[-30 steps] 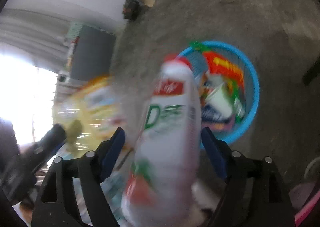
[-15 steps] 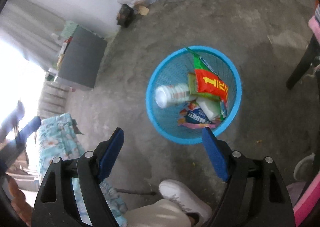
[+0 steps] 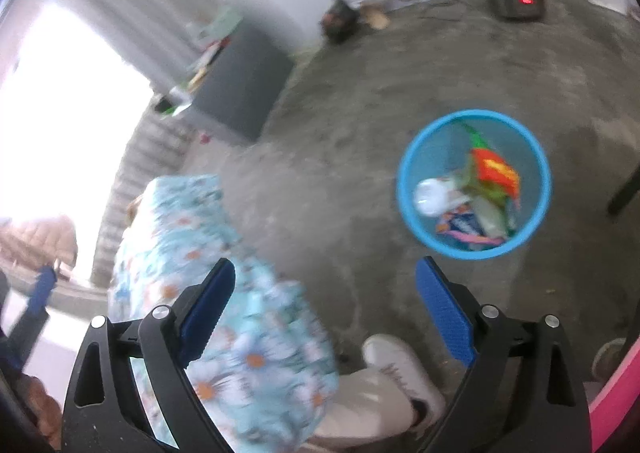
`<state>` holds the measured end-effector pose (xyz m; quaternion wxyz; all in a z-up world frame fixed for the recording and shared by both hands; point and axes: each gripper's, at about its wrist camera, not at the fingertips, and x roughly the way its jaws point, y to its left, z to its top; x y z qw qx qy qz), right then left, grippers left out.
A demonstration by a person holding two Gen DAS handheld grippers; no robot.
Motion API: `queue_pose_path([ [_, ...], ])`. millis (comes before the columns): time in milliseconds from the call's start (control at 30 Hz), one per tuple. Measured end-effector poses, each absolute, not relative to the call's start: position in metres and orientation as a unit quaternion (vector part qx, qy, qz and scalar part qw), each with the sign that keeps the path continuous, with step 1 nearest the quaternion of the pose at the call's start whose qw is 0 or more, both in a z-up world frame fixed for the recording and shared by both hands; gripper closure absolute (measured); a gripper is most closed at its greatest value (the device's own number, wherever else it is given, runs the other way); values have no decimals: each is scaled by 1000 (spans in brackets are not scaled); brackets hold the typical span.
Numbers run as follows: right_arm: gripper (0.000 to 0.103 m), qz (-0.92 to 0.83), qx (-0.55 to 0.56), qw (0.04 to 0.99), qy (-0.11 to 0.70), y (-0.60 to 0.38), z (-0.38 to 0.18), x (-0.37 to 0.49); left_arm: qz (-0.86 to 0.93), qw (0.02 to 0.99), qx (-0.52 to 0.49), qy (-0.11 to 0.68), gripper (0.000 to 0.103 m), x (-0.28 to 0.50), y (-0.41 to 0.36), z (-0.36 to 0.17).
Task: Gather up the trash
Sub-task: 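Move both tools back toward the quilt, then grasp the pink knitted pad with the left tool while the right tool grasps the blue-and-white box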
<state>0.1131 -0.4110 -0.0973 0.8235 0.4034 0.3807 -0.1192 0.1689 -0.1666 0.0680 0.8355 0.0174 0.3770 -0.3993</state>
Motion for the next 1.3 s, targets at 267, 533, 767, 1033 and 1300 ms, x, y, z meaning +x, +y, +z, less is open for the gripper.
queue_pose_path([
  [267, 15, -6, 350, 854, 384, -347, -53, 143, -251, 899, -47, 357, 18, 149, 4, 57],
  [533, 15, 109, 302, 850, 418, -269, -29, 194, -119, 907, -153, 374, 18, 146, 145, 21],
  [767, 13, 180, 171, 866, 434, -178, -5, 236, -85, 891, -224, 385, 18, 175, 198, 5],
  [1033, 8, 228, 2, 877, 423, -87, -4, 310, -63, 814, -406, 411, 18, 242, 241, -38],
  [1300, 8, 240, -110, 857, 443, -29, -49, 375, -6, 801, -446, 400, 32, 263, 248, -64],
])
